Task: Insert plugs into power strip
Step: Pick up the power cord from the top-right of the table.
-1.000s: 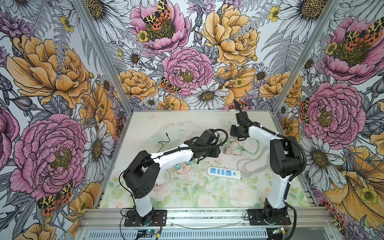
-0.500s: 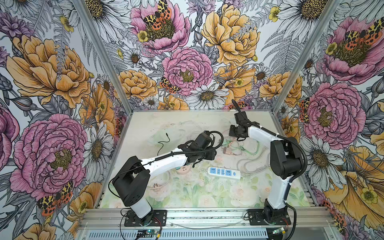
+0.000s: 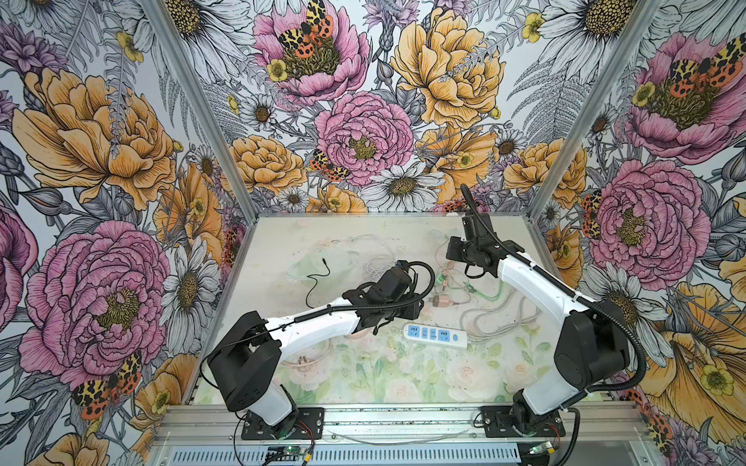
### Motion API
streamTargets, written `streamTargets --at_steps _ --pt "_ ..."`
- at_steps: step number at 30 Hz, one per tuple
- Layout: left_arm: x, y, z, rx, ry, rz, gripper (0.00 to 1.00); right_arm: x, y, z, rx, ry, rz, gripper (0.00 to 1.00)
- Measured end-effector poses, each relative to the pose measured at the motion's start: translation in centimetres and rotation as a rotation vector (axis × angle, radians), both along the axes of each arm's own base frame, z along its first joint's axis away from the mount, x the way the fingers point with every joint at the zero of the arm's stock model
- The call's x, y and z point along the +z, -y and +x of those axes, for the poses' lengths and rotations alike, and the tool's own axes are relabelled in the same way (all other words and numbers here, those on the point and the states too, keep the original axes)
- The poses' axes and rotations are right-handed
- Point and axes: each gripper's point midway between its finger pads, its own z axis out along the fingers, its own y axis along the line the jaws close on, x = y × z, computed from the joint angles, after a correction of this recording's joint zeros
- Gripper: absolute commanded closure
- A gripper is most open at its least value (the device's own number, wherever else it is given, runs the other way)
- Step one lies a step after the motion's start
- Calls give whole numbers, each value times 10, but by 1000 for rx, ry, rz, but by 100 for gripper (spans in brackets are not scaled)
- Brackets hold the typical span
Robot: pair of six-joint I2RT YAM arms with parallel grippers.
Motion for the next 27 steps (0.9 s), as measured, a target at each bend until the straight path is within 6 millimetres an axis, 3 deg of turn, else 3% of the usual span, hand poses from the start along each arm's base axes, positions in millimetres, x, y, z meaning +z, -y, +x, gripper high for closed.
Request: streamTargets --at_steps 12,27 --pt "-22 28 20 0 -25 -44 50 21 5 -12 -2 37 9 100" --pt "-5 43 29 -15 2 -99 50 31 9 -24 -6 51 14 100"
